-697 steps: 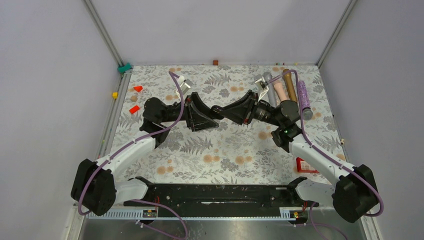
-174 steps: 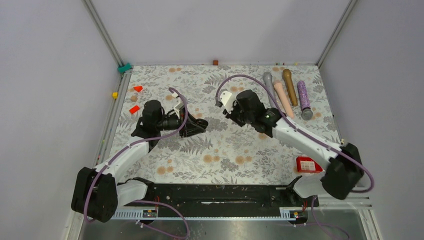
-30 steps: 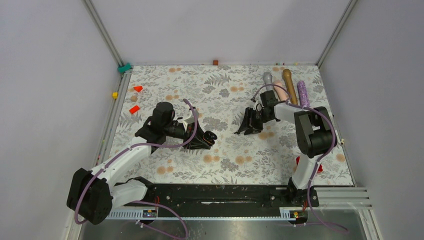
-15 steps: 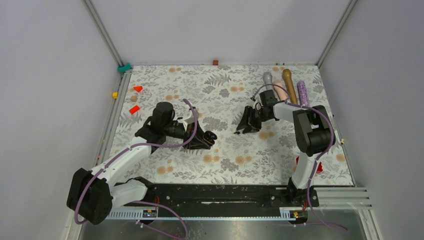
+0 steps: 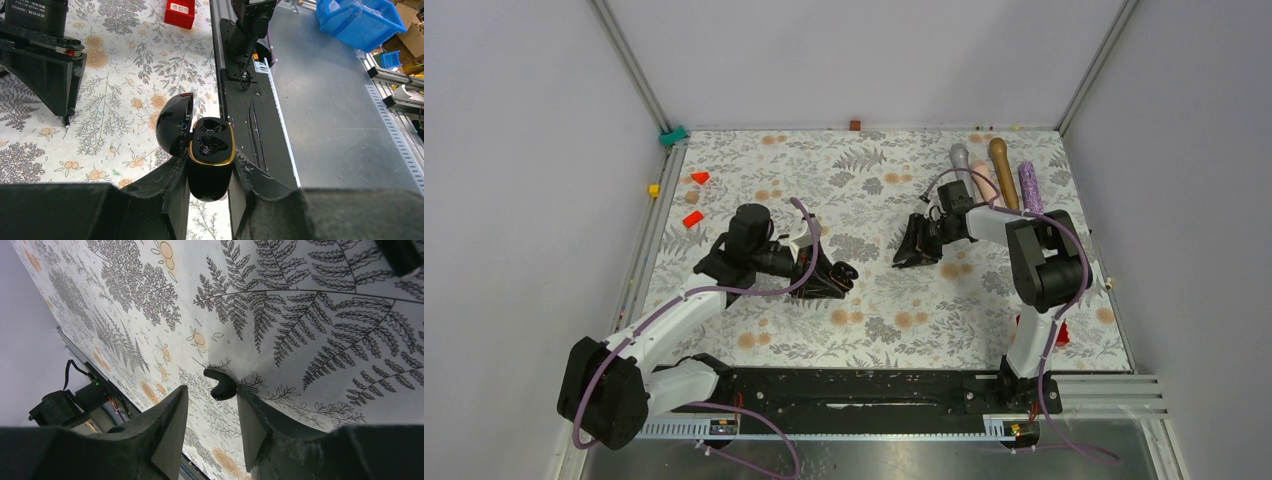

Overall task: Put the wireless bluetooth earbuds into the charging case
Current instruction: Pick up the earbud from the center of the board.

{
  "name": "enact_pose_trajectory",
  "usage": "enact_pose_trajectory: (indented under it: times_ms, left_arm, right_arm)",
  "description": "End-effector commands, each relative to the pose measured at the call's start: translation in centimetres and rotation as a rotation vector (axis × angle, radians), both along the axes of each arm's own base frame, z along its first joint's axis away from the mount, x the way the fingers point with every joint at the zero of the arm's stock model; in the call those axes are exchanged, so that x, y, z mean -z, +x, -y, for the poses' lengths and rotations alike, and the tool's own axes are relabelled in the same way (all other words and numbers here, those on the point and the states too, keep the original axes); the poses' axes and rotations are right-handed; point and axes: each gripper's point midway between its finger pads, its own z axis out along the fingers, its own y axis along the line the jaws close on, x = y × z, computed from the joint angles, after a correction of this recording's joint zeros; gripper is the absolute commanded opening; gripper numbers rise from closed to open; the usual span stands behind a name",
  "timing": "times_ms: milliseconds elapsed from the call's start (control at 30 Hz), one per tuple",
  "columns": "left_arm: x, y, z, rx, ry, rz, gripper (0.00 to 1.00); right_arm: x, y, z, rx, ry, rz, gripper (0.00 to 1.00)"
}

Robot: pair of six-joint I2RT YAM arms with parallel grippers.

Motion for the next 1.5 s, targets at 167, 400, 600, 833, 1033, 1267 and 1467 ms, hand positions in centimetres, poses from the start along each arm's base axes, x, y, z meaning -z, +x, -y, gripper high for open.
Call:
enact_pose_trajectory:
  times_ms: [167, 400, 600, 833, 1033, 1267, 1467]
  left_arm:
    - [-2.8, -0.1, 0.1, 0.036, -0.059, 0.097, 0.0]
    - [-2.7, -0.1, 0.1, 0.032, -0.057, 0.097, 0.0]
    - [-2.7, 0.0, 0.1, 0.029, -0.057, 0.099, 0.0]
    - [-2.7, 0.0, 0.1, 0.028, -0.055, 0.098, 0.0]
    - [-2.6, 0.1, 0.0, 0.021, -0.055, 0.109, 0.0]
    - [-2.2, 0.9, 0.2, -0.02, -0.036, 0.107, 0.0]
    - [-2.1, 2.3, 0.2, -0.102, -0.021, 0.115, 0.0]
  right_arm:
    - [2.0, -0.7, 0.3, -0.003, -0.047, -0.03, 0.43]
    - [2.1, -0.9, 0.0, -0.015, -0.058, -0.026, 0.38]
    - [2.1, -1.0, -0.1, -0.022, -0.065, -0.018, 0.3]
    - [1.9, -0.8, -0.1, -0.028, -0.065, -0.003, 0.27]
    - [-2.0, 0.3, -0.7, -0.05, -0.016, 0.12, 0.27]
    - [-9.3, 1.6, -0.1, -0.081, -0.04, 0.39, 0.27]
    - [-15.3, 0.6, 0.5, -0.17, -0.137, 0.656, 0.27]
